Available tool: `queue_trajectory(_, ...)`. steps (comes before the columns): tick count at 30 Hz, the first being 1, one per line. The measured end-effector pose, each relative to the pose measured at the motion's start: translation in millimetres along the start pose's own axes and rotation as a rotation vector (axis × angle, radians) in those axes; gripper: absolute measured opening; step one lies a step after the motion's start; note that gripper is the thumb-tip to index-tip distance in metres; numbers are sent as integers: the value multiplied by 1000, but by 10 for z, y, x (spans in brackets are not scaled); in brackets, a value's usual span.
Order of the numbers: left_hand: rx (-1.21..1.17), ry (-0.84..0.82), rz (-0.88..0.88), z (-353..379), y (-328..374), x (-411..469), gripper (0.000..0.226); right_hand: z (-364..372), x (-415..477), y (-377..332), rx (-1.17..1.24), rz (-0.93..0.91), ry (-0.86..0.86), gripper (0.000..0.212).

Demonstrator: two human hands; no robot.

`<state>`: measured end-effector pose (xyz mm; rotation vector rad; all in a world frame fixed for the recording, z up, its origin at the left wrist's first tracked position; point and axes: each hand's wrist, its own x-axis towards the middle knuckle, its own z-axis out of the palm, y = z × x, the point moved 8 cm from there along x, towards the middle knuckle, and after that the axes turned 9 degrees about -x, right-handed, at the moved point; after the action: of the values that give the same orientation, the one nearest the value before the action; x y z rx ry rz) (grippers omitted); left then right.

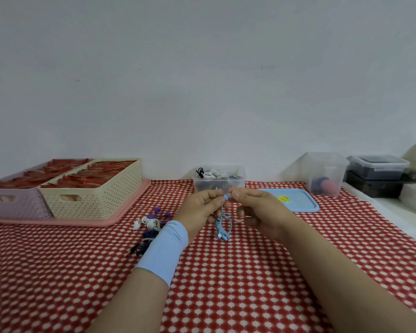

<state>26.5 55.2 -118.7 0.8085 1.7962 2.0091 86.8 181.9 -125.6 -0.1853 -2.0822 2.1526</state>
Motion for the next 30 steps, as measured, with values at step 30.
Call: queue_trajectory(30, 118, 55, 67, -7, 70, -34, 8, -107, -69, -106, -294, -102, 82, 15)
